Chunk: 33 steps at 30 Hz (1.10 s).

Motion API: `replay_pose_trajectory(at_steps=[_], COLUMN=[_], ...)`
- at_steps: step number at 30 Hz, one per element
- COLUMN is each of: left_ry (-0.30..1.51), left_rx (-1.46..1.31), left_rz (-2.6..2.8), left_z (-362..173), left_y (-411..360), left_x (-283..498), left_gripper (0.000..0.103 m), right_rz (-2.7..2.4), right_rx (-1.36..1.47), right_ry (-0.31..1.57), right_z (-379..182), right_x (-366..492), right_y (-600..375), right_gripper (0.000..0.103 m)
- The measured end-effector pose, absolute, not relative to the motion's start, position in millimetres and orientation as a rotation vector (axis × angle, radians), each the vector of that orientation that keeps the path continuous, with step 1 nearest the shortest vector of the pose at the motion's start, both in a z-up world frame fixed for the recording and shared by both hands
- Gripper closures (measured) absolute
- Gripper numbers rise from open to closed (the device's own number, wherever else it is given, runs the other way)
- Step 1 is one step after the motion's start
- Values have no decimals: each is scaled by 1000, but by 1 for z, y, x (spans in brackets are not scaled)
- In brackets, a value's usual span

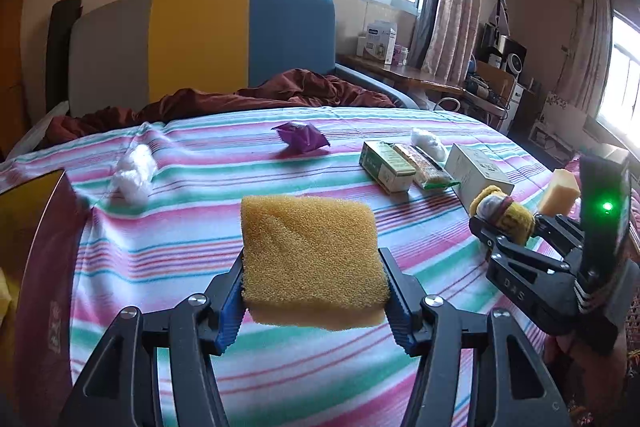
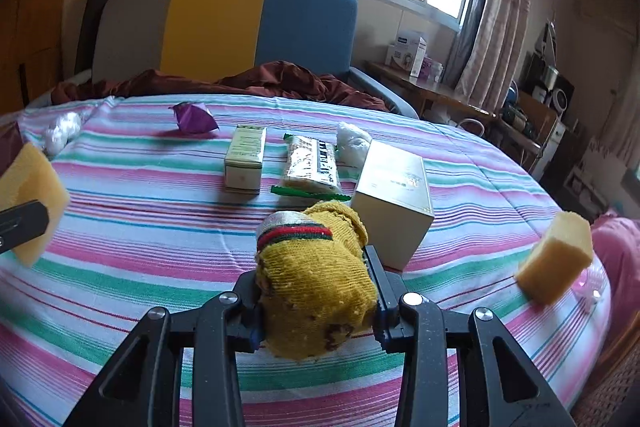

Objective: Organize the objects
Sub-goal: 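Carry the sponge toward the gold tray with the left tool while the right tool holds the toy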

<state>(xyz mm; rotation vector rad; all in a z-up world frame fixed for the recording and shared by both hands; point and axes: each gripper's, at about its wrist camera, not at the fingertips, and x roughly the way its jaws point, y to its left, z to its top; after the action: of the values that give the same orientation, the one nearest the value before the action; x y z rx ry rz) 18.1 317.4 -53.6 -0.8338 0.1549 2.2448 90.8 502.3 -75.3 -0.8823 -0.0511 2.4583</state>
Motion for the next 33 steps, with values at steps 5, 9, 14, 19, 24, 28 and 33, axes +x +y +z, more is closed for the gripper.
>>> replay_pose_trajectory(at_steps=[5,9,14,19,24,28,33], left_ry=[79,55,29,14,-37,-67,-124], left_rx=[-895,-910,-886,-859,-864,-847,-862], left_rz=[2222,2181,2137,2129,2153,2193,2260], left_z=[-55,-57,-47,-33,-22,-10,1], left_y=[298,287,273,260,239,220,194], left_x=[22,36,55,63,59,55,38], left_gripper=[43,43,43,43,43,43,43], right_rz=[2443,2428,2419,2416,2410,2408,2404], right_rx=[-913,-925,-929,-933,-931,-934,-937], right_ry=[-53,-68,-86,-98,-108,-112,-120], right_z=[-78,-80,-80,-80,-80,-80,-81], right_x=[87,86,85,84,83,82,81], right_y=[505,504,501,500,499,498,497], right_gripper=[62,62,62,62,62,62,62])
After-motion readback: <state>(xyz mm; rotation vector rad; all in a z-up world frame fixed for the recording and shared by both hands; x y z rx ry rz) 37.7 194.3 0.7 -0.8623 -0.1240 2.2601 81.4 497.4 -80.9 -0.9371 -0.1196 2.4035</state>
